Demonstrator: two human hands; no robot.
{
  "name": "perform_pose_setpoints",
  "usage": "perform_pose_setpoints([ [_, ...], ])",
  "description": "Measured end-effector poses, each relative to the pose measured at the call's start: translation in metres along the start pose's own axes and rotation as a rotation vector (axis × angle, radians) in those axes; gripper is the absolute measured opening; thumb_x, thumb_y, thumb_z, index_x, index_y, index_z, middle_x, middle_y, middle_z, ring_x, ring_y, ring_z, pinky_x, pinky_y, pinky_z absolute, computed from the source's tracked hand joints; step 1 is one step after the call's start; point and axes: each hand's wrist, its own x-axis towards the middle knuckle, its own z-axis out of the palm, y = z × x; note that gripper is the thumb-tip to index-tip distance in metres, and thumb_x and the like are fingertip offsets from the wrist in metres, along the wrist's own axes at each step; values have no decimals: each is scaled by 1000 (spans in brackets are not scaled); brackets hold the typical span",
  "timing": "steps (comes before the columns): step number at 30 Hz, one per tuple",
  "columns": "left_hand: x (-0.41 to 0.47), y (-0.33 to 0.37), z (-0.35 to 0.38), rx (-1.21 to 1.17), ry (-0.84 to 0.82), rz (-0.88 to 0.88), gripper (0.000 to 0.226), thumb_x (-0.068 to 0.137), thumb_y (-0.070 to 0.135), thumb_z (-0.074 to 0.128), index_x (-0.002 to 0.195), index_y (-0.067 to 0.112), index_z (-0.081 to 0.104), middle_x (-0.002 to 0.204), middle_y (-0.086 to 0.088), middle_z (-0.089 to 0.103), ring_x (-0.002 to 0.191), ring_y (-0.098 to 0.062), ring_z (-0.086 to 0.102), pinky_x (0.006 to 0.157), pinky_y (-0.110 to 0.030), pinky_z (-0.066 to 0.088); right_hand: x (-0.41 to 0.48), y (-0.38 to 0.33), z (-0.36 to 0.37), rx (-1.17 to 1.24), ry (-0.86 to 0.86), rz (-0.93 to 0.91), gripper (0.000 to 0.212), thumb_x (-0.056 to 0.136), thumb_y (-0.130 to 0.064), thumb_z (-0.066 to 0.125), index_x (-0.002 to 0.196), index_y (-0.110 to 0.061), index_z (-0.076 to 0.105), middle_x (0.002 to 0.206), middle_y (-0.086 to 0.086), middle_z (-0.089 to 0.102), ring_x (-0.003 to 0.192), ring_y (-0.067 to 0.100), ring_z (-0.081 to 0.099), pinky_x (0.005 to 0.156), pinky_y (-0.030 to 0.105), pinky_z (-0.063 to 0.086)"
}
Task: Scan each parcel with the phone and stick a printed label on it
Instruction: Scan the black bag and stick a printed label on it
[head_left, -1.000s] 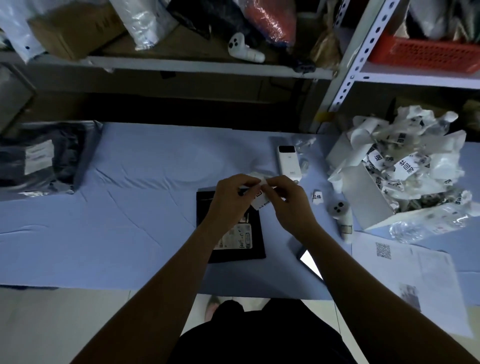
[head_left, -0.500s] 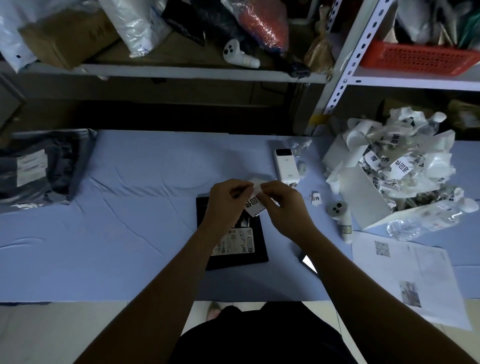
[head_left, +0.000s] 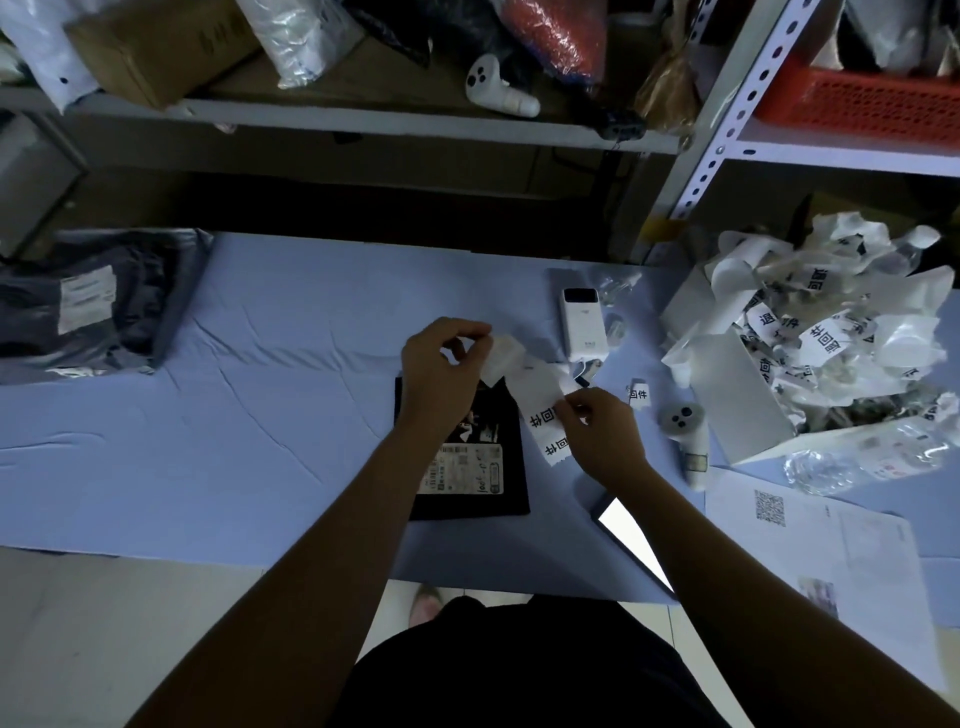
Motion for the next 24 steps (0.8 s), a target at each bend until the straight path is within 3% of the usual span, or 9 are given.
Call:
perform_pose_setpoints([
  [2,1,0,-1,-49,-20,-49,11,85,9,77,95,14,78,78,13,70,67,-2,60,64,-16,50,1,6,0,-18,21,34,18,98,-20,65,99,-7,77,97,6,76,89,20,71,67,4,40],
  [5,0,0,-3,-129,-64,-86,15,82,11,81,96,16,78,83,10,75,72,-7,65,63,-22,53,2,3,-1,-21,92,102,34,96,-26,68,123,-5,69,119,11,67,101,23,68,88,31,54],
  [7,-1,0,-4,-162,-93,-89,18,81,14,83,98,17,78,88,9,76,76,-8,68,62,-20,51,2,-10,-4,77,101,39,35,97,-31,67,125,-10,68,119,4,67,99,15,67,90,33,54],
  [9,-1,1,-6,-169,-122,-91,20,80,17,84,99,19,77,92,7,76,79,-11,69,64,-22,52,4,-27,-7,277,-70,-29,23,103,-31,58,118,-18,70,108,-4,73,95,7,69,85,29,54],
  [11,-3,2,-7,-196,-167,-113,21,81,17,84,100,22,76,94,6,76,82,-12,70,68,-22,55,4,-45,-7,583,-338,28,24,108,-30,48,115,-23,69,104,-4,77,99,10,72,83,24,55],
  [13,-4,2,-9,-222,-219,-151,21,81,18,83,100,25,76,96,5,76,84,-12,71,70,-21,56,5,-54,-6,837,-531,109,25,108,-27,46,122,-21,67,114,2,76,110,18,71,92,29,58],
  [15,-6,0,-13,-218,-250,-181,22,81,20,84,101,22,76,95,4,76,86,-15,72,73,-21,58,4,-56,-2,896,-599,127,26,105,-19,52,127,-16,65,120,8,73,112,23,70,98,35,55],
  [20,-8,-5,-28,-91,-272,-139,27,78,24,86,103,17,76,90,6,76,81,-11,72,76,-19,57,2,-48,12,986,-528,190,34,96,-2,63,130,-6,63,113,10,74,102,20,71,90,31,58],
  [24,-11,-18,-49,-47,-242,-218,19,82,10,81,99,14,75,83,-1,76,75,-14,74,74,-29,62,1,-45,19,888,-347,226,20,91,-2,71,110,-6,67,89,4,78,85,14,75,71,20,56],
])
